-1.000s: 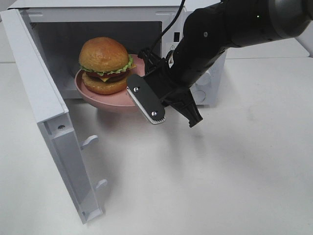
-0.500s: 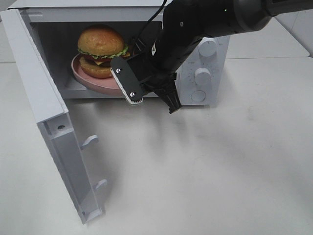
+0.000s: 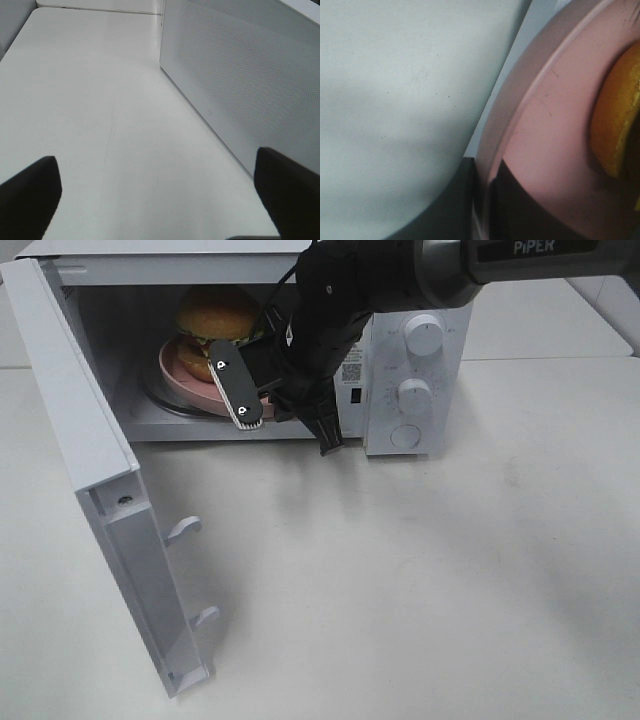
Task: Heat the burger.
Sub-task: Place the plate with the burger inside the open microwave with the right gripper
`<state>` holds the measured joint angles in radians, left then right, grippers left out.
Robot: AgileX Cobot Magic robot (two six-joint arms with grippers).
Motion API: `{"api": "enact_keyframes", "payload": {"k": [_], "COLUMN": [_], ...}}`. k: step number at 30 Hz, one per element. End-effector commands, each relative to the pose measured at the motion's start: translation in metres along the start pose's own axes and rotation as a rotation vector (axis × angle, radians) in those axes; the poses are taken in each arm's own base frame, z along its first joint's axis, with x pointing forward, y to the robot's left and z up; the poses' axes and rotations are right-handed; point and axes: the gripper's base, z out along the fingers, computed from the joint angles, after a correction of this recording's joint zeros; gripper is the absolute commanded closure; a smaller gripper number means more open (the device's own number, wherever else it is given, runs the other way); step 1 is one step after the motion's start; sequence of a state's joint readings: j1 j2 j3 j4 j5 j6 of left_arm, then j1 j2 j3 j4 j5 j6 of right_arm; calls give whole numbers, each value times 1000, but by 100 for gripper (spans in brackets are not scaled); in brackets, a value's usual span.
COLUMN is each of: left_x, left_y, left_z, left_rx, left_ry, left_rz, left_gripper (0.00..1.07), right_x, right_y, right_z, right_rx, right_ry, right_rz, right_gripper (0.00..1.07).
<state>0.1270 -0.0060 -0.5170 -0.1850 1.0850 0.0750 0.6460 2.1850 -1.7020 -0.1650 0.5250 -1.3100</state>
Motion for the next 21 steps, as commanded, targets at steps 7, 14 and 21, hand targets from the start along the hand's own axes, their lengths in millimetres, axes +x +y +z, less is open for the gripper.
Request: {"api": "enact_keyframes", "payload": {"k": [7,14,21], "left_x": [0,0,0], "left_y": [0,0,0], "left_z": [-2,-2,-2], "left_rx": [4,4,4], "left_ry": [-31,-31,-31], "left_rz": [2,2,2], "left_gripper": [4,4,4], "right_x": [0,-1,-4], "right_y": [-27,-32,-32], "right_z": [3,12,24], "right_rx": [106,119,126], "right_ry": [18,20,7], "right_rz": [-2,-30,-46], "right_gripper": [107,107,102]}}
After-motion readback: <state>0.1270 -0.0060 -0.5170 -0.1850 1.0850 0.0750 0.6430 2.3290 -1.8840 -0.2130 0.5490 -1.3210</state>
